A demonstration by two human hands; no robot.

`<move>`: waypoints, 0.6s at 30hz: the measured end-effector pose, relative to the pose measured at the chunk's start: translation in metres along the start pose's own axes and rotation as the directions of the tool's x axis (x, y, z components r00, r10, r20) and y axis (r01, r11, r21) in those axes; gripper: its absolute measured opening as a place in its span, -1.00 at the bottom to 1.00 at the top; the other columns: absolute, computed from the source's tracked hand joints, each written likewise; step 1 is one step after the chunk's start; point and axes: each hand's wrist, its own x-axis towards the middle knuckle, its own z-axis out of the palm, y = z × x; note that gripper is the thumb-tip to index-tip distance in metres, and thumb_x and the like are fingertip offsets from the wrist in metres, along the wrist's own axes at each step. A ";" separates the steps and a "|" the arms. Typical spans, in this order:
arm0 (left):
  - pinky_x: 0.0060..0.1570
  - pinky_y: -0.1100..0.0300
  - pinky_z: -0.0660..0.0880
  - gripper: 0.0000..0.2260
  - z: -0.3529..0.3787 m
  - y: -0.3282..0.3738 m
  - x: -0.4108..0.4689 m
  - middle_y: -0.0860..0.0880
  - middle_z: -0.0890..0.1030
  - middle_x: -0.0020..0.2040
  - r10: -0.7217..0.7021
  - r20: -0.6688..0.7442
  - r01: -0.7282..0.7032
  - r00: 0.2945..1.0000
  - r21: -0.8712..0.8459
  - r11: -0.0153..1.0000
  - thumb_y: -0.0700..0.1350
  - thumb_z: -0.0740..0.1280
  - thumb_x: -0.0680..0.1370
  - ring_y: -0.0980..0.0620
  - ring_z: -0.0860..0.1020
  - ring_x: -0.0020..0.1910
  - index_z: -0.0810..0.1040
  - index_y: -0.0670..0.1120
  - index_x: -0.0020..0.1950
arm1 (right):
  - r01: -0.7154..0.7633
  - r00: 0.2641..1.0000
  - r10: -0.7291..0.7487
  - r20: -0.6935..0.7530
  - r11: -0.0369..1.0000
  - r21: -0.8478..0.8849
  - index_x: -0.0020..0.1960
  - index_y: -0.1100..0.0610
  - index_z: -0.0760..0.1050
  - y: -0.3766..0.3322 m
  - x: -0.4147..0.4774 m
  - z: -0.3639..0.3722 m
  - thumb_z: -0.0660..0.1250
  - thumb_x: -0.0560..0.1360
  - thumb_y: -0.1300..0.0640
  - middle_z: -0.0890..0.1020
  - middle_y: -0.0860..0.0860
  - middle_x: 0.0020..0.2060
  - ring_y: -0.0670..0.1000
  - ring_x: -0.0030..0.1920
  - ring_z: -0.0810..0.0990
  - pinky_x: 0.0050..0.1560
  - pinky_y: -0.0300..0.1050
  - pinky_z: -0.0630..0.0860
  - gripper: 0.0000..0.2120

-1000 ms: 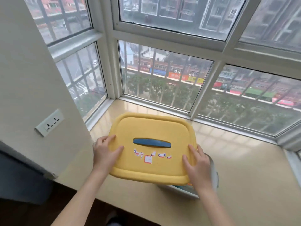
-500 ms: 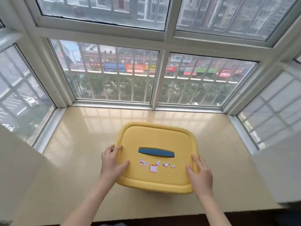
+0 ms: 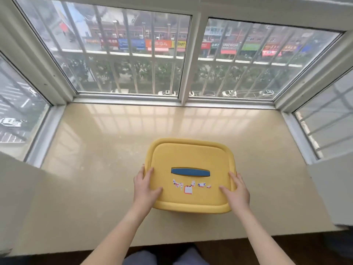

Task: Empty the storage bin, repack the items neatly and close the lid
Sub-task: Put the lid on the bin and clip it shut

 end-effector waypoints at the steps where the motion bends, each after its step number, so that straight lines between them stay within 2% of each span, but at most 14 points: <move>1: 0.44 0.10 0.14 -0.28 0.006 -0.002 0.002 -0.15 0.15 0.56 -0.020 -0.006 0.020 1.000 0.005 1.000 -0.20 0.53 0.37 -0.11 0.13 0.49 0.34 -0.07 0.49 | -0.002 1.000 0.002 0.025 1.000 -0.013 0.45 0.03 0.40 0.004 0.010 0.003 0.50 0.43 0.16 0.25 -0.01 0.54 0.06 0.49 0.29 0.43 -0.08 0.23 -0.38; 10: 0.46 0.07 0.14 -0.27 0.044 -0.020 0.013 -0.16 0.16 0.55 -0.205 -0.072 0.209 0.976 0.061 0.976 -0.18 0.53 0.38 -0.14 0.14 0.50 0.33 -0.04 0.50 | 0.078 0.972 -0.050 0.230 0.990 -0.114 0.47 0.05 0.35 0.036 0.071 0.032 0.50 0.44 0.15 0.21 0.03 0.55 0.03 0.52 0.23 0.42 -0.15 0.19 -0.35; 18: 0.45 0.07 0.14 -0.29 0.054 -0.022 0.025 -0.12 0.16 0.56 -0.220 -0.091 0.228 0.971 0.077 0.971 -0.19 0.52 0.39 -0.14 0.15 0.49 0.34 -0.02 0.50 | 0.150 0.955 -0.095 0.282 0.972 -0.181 0.51 0.06 0.29 0.053 0.086 0.039 0.46 0.48 0.09 0.15 0.06 0.56 0.06 0.53 0.19 0.45 -0.09 0.19 -0.34</move>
